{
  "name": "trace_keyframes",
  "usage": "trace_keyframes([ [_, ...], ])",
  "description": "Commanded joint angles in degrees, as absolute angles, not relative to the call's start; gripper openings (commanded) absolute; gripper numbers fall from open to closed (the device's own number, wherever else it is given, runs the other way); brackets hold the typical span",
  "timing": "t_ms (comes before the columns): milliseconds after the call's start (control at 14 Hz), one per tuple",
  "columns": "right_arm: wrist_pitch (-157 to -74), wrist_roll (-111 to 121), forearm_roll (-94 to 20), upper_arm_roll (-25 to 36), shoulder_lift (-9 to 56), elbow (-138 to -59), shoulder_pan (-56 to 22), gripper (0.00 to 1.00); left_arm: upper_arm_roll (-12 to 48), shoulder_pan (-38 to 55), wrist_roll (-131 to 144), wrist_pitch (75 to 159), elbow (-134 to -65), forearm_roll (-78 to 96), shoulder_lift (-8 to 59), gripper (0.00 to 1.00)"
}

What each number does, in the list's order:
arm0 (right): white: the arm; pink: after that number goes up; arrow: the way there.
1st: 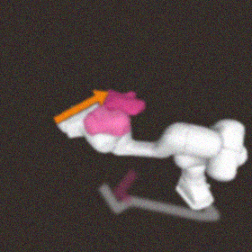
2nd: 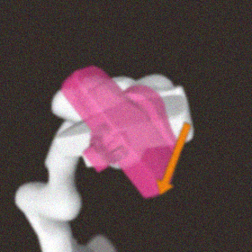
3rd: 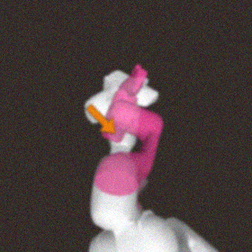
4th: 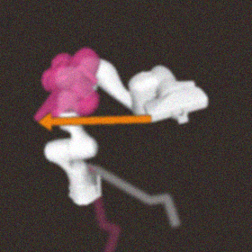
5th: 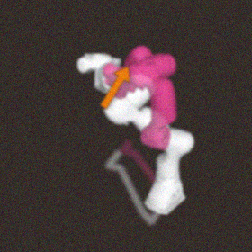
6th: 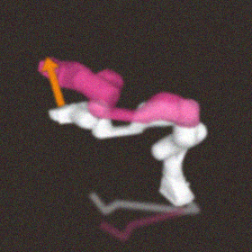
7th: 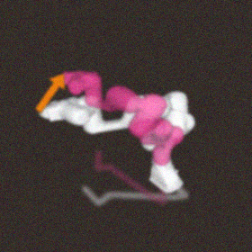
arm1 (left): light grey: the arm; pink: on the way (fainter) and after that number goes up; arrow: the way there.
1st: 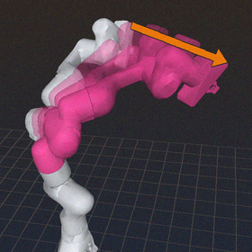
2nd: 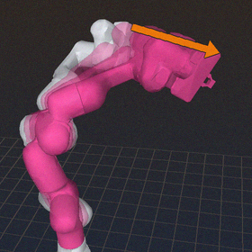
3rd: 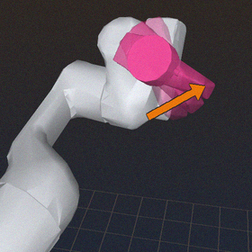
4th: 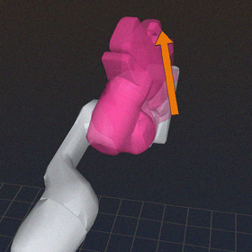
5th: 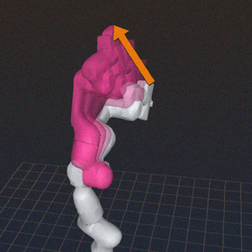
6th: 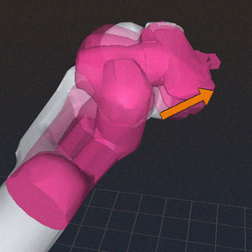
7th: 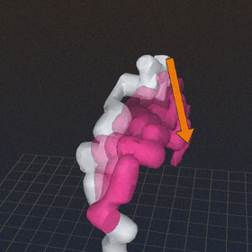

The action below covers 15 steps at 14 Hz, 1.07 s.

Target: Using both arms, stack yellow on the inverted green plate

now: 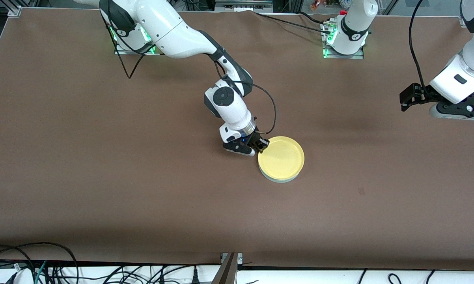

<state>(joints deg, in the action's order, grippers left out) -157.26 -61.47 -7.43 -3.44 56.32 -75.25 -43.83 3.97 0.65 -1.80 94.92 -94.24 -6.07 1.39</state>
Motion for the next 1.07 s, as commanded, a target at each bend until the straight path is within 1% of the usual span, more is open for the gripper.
trace_keyframes([
  [0, -157.2, -62.8, -6.9, -1.6, 55.7, -73.7, -44.5, 1.00, 4.6, 0.0, -2.8, 93.4, -92.7, -6.5, 1.8, 1.00],
  [71, -155.1, -62.5, -6.9, -1.4, 54.2, -73.7, -44.0, 1.00, 4.6, 0.0, -2.8, 93.4, -92.7, -6.5, 1.8, 1.00],
  [214, -144.6, -61.5, -6.9, -1.1, 50.6, -72.2, -41.4, 1.00, 4.6, 0.0, -2.7, 93.3, -92.7, -6.5, 1.8, 1.00],
  [357, -133.3, -58.9, -6.9, -2.0, 45.9, -69.1, -36.1, 1.00, 4.6, 0.0, -2.6, 92.7, -92.7, -6.5, 1.8, 1.00],
  [429, -129.7, -55.7, -7.1, -1.7, 44.1, -69.0, -34.8, 1.00, 4.6, 0.0, -2.5, 92.6, -92.7, -6.5, 1.7, 1.00],
  [714, -117.7, -46.1, -7.4, -1.4, 33.4, -72.2, -26.9, 1.00, 4.6, -0.1, -2.6, 92.7, -92.7, -6.5, 1.7, 1.00],
  [857, -108.2, -40.8, -7.3, -1.1, 27.8, -73.3, -24.1, 1.00, 4.6, -0.1, -2.6, 92.7, -92.7, -6.5, 1.7, 1.00],
  [1000, -100.6, -36.5, -7.3, 0.5, 20.5, -76.6, -23.2, 1.00, 4.6, -0.1, -2.7, 92.6, -92.7, -6.5, 1.8, 1.00],
])
